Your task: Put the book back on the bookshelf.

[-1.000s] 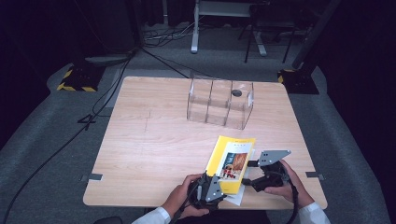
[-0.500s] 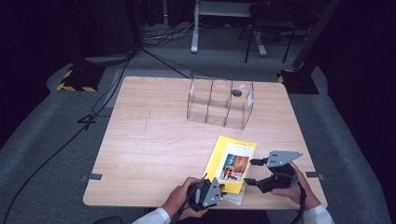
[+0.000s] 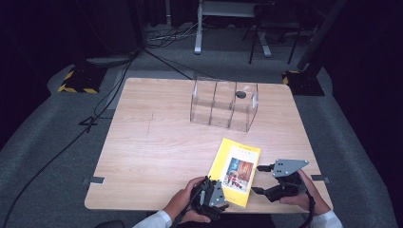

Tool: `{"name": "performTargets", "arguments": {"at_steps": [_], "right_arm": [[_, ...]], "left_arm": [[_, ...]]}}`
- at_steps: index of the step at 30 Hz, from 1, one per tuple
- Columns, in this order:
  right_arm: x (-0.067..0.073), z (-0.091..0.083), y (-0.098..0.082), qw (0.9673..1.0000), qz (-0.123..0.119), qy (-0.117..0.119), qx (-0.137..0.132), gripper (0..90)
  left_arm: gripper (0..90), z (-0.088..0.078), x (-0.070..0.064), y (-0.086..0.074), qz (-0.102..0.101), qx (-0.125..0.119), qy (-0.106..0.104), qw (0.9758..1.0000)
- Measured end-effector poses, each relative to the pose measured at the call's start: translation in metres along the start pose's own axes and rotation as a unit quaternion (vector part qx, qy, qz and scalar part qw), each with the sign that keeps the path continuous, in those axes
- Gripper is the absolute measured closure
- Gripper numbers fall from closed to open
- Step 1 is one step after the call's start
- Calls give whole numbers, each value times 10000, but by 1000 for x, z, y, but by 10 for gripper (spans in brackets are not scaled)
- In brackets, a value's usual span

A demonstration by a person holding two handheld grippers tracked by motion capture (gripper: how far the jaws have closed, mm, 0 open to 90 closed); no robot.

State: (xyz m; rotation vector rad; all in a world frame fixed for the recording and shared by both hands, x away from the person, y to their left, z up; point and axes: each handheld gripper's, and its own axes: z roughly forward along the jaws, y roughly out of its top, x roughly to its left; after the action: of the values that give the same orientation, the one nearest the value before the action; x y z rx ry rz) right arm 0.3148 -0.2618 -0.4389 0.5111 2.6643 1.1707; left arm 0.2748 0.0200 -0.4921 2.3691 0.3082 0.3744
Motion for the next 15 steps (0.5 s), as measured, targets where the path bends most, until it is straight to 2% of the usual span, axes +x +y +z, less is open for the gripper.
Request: {"name": "performTargets", "arguments": {"at_steps": [2,4,6,8,11,15], "right_arm": [[1,3,-5,9997,84,94,190,273],[6,10,-10,9990,60,63,431,293],[10,17,-15,9966,39,21,822,296],[14,23,-16,9939,30,152,1095,309],[17,29,-14,9914,18,91,1306,314],[19,40,-12,9847,-80,-46,1741,320]], "left_arm": [[233,-1,5,-5,-127,8,-47,9999],[234,-1,9,-9,-213,34,-18,9998],[244,-3,12,-11,-250,5,-7,9997],[263,-2,15,-12,-274,-30,-20,9996],[247,-2,17,-13,-307,-84,-40,9995],[239,-1,18,-14,-288,-72,-65,9995]]}}
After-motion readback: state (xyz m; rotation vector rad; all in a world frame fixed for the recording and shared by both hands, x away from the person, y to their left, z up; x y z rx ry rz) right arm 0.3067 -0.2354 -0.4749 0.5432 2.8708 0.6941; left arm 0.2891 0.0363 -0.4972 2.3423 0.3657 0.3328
